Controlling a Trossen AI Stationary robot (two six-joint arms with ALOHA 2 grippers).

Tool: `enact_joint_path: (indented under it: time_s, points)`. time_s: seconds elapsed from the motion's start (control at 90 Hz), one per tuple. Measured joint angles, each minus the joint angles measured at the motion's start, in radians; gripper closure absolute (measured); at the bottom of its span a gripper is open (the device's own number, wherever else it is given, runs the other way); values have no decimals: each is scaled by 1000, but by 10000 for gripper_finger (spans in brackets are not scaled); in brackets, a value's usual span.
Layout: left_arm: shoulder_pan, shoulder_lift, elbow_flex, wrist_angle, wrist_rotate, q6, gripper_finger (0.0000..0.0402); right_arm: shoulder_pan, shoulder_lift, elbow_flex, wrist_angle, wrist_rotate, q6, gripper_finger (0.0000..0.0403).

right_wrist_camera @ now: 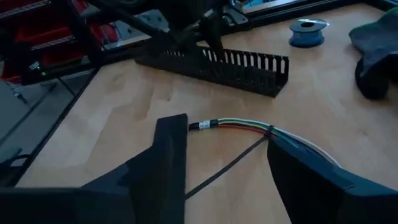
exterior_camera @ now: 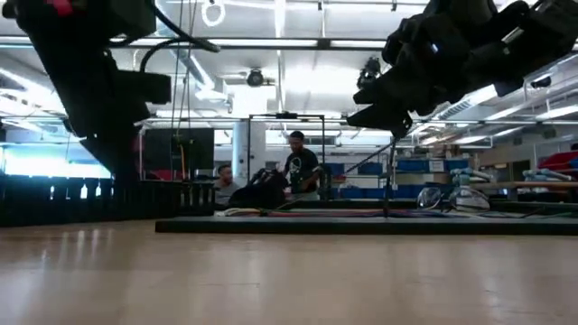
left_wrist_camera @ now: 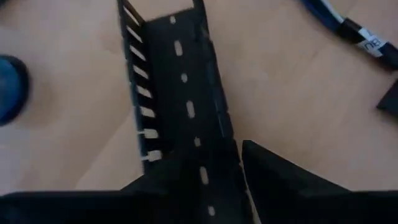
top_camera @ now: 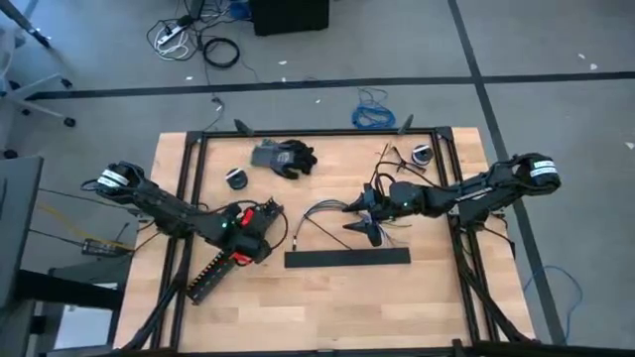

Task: Ziptie cables
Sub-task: Put the ziptied wire cables into the black cable duct

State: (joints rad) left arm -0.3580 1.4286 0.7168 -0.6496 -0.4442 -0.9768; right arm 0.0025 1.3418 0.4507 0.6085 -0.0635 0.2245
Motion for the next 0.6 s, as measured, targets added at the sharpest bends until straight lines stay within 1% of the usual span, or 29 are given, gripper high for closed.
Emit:
enact_joint_path:
  time_s: [0.089,0.2,0.289,0.378,0.411,0.511,0.6]
  points:
    - [5,0,-23,47,13,11,269,0,0,0,-1,-10,0,141]
    - [12,1,-45,72,-1,60,276,0,0,0,-4,-11,2,145]
    - [20,1,-48,91,-17,138,310,0,0,0,-5,-11,9,156]
    - [39,1,-48,109,-42,207,372,0,0,0,-7,-11,25,174]
    - [48,1,-48,119,-51,226,385,0,0,0,-7,-11,32,181]
    - [86,1,-47,129,-71,302,392,0,-1,1,-13,-11,45,205]
    - [142,1,-47,192,-73,423,397,1,-13,1,-33,-21,57,224]
